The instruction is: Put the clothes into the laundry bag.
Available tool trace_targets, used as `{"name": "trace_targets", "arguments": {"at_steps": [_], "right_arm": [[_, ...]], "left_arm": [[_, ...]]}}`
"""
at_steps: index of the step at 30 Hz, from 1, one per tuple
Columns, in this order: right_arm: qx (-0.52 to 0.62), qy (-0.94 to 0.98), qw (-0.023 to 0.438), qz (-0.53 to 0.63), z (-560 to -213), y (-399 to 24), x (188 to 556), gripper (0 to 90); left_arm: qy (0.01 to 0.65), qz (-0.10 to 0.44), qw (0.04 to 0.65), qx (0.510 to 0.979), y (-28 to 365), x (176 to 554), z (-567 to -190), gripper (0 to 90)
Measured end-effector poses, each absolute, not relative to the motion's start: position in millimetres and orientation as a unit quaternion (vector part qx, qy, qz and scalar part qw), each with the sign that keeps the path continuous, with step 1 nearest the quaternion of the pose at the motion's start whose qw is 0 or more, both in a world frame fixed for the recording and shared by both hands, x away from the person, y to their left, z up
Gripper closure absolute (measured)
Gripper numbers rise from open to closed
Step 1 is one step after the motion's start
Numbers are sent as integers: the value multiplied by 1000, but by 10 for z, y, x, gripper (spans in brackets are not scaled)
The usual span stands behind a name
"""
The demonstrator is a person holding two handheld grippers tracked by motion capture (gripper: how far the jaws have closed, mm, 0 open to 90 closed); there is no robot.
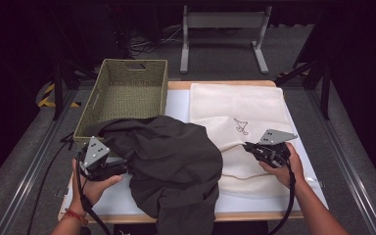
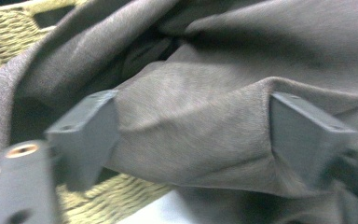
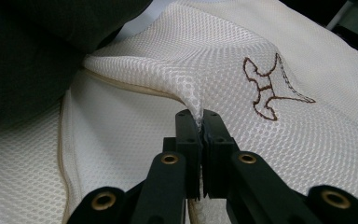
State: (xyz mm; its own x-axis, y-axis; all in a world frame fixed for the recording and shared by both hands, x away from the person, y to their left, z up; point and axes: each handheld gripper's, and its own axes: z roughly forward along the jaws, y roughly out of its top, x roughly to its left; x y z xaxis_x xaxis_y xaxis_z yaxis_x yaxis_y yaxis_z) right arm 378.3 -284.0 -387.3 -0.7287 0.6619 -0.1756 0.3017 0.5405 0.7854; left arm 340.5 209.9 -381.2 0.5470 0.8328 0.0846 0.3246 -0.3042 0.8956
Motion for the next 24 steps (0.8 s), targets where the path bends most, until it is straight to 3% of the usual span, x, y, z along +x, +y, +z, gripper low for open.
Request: {"name": "trace_targets", "arguments": {"at_steps": [5,6,9,15,18,21,24], "right_arm": [[283,846,234,385,-3875,-2850,3779,877],[283,846,234,386,-3874,-2850,3778,877],[283,846,234,386,-3872,-2851,3776,877],[284,845,234,388,-3870,-2854,3777,877],[284,845,233,389,-3869,-2854,3779,876],[283,845,232,389,-3869,-2854,3778,877],[284,845,230,390,-3872,-2855,3786,877]], "left_arm": [[356,289,416,785,2064,3494,-3785,810],[350,281,421,788,2078,3511,-3771,877],[336,291,418,792,2070,3510,-3726,886],[272,284,505,768,1973,3280,-3405,891],[229,295,498,783,1816,3166,-3327,891],[209,225,535,787,1675,3131,-3370,891],[132,167,531,820,1234,2912,-3493,892]]}}
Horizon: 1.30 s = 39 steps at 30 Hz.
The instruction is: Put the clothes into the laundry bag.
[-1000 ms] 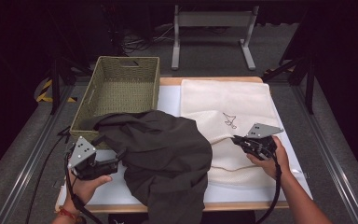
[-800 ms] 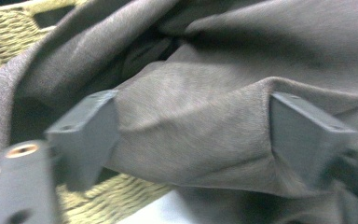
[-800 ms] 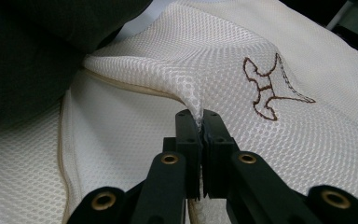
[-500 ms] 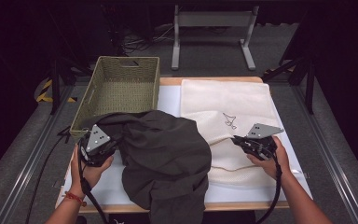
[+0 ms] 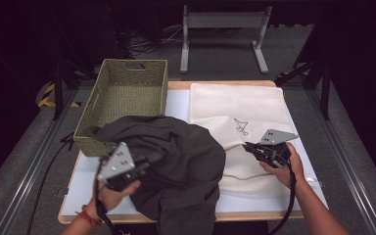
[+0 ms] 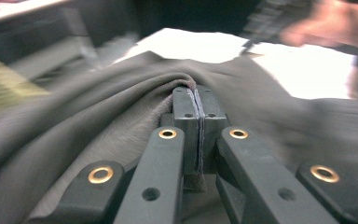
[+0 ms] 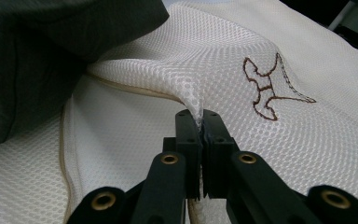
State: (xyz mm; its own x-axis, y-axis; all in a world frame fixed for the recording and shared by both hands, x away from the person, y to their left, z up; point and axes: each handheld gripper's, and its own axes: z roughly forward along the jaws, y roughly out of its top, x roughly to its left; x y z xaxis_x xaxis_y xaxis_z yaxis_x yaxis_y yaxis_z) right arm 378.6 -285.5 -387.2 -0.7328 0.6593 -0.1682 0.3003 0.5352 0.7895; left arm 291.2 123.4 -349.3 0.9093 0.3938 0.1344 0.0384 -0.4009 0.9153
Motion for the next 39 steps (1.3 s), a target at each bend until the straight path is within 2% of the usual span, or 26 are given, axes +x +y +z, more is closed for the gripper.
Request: {"name": "trace_targets", "arguments": {"at_steps": [1,2,6,12,14,18,20,24,25,27,28,29,30,31,33,34,35,37,39], "right_arm": [[284,845,230,390,-3872,-2855,3786,877],[284,845,230,390,-3873,-2851,3783,877],[283,846,230,389,-3874,-2849,3781,877],[284,847,226,389,-3882,-2857,3786,877],[284,846,227,389,-3881,-2858,3785,876],[283,847,229,388,-3879,-2855,3781,877],[284,847,229,387,-3881,-2854,3781,876],[283,848,229,386,-3882,-2854,3777,876],[283,848,228,386,-3886,-2857,3778,875],[284,848,226,387,-3888,-2860,3780,875],[283,848,227,387,-3888,-2859,3780,875],[283,848,227,387,-3888,-2859,3780,875],[283,848,227,387,-3886,-2858,3779,874],[283,848,227,387,-3886,-2858,3778,874],[283,848,227,387,-3888,-2858,3777,874],[282,848,228,387,-3889,-2856,3777,874],[282,848,228,386,-3888,-2855,3778,874],[282,848,228,385,-3886,-2851,3779,874],[282,848,229,386,-3881,-2848,3777,873]], "left_arm": [[132,167,531,820,1234,2912,-3493,892],[111,136,534,827,1096,2858,-3541,892],[62,66,515,853,721,2752,-3745,892],[11,-4,438,899,401,2716,-4109,892],[9,16,416,909,378,2738,-4216,891],[23,12,410,912,397,2826,-4305,891],[28,36,397,917,423,2890,-4344,888],[20,31,428,903,537,2837,-4193,879],[20,25,437,899,577,2831,-4147,861],[28,45,460,886,693,2788,-4031,738],[36,46,486,872,812,2777,-3939,717],[36,46,486,872,812,2777,-3939,665],[62,72,508,856,967,2772,-3826,665],[81,103,514,848,1076,2767,-3750,577],[120,126,552,815,1338,2795,-3623,478],[157,162,551,804,1477,2818,-3555,415],[164,185,551,797,1593,2845,-3515,387],[191,242,530,790,1749,2903,-3480,380],[224,270,504,790,1891,3032,-3497,256]]}}
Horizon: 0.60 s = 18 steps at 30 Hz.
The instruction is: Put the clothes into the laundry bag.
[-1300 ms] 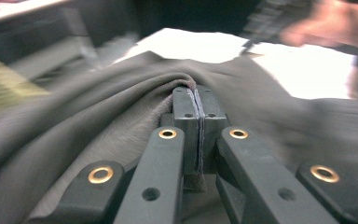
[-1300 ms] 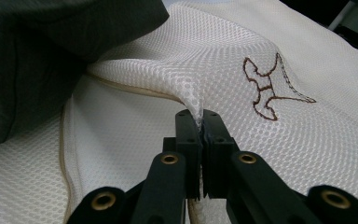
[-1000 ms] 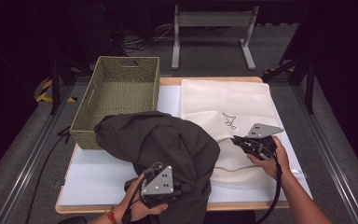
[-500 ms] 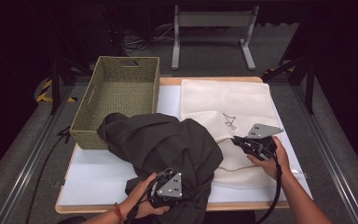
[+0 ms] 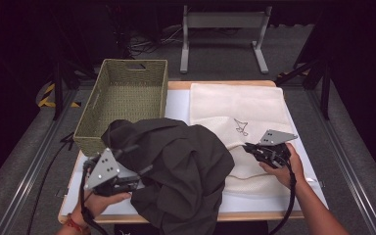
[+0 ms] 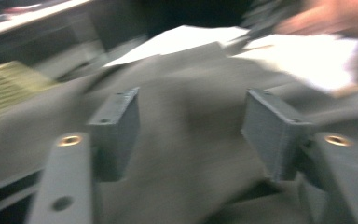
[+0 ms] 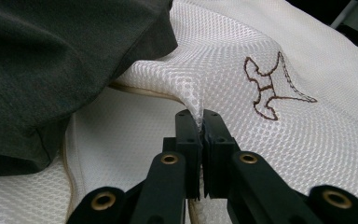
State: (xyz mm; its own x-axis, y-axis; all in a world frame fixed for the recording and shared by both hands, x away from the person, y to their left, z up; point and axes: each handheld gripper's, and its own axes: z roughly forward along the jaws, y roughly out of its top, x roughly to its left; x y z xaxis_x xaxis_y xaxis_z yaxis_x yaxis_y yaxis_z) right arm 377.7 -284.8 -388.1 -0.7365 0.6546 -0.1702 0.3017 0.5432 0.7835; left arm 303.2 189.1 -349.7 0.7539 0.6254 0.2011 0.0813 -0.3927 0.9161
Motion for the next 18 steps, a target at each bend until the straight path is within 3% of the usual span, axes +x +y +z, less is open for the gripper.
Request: {"name": "trace_targets", "arguments": {"at_steps": [4,9,12,14,16,18], "right_arm": [[282,848,229,386,-3882,-2849,3786,872],[282,848,228,386,-3885,-2847,3791,872],[283,848,227,386,-3890,-2850,3789,872],[282,848,228,386,-3888,-2853,3786,872],[282,849,227,385,-3891,-2855,3787,873],[282,849,227,385,-3892,-2854,3785,872]], "left_arm": [[259,304,459,793,1990,3251,-3595,198],[267,280,445,807,1974,3465,-3671,202],[277,282,441,806,1971,3571,-3688,342],[263,274,454,806,1988,3588,-3669,682],[255,277,439,816,1961,3607,-3664,884],[252,263,444,819,1960,3623,-3665,893]]}}
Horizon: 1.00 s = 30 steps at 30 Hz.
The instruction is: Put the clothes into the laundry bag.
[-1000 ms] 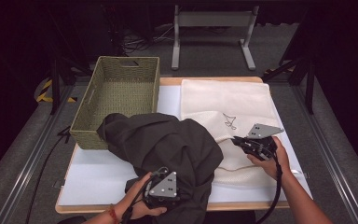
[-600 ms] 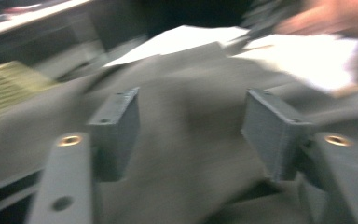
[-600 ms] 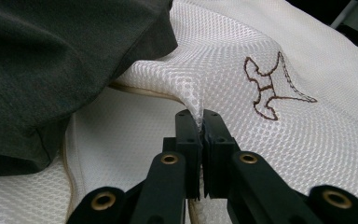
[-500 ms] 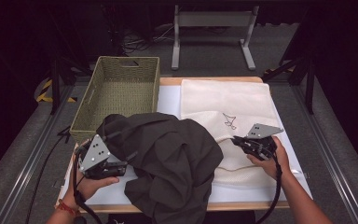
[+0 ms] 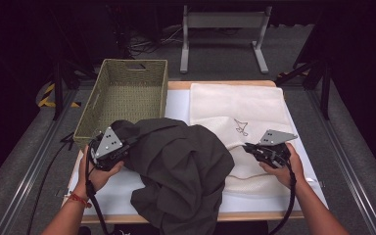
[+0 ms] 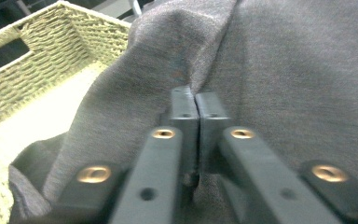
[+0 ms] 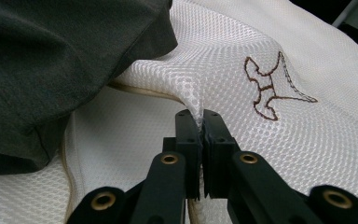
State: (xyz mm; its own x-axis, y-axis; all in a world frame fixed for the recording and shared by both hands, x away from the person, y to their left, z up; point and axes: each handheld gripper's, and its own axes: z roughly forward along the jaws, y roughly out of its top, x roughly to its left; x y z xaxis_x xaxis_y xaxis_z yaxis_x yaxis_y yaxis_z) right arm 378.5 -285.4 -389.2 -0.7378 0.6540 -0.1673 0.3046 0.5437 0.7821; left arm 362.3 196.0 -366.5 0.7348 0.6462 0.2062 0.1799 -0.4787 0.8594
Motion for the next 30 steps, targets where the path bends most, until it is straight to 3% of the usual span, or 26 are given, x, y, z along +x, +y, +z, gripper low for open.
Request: {"name": "trace_targets", "arguments": {"at_steps": [6,10,14,19,25,30], "right_arm": [[282,848,226,386,-3892,-2856,3784,872],[282,849,227,385,-3893,-2852,3787,873],[282,849,225,386,-3894,-2853,3785,873],[282,850,224,385,-3903,-2852,3790,873],[281,846,232,390,-3880,-2853,3781,874],[283,838,243,399,-3824,-2858,3768,875]], "left_arm": [[207,232,473,824,1824,3456,-3639,896],[165,221,454,847,1609,3301,-3705,896],[99,166,449,872,1350,3149,-3846,896],[67,129,410,901,1013,3055,-4096,896],[63,156,349,922,807,3125,-4371,895],[74,168,334,925,843,3207,-4400,896]]}}
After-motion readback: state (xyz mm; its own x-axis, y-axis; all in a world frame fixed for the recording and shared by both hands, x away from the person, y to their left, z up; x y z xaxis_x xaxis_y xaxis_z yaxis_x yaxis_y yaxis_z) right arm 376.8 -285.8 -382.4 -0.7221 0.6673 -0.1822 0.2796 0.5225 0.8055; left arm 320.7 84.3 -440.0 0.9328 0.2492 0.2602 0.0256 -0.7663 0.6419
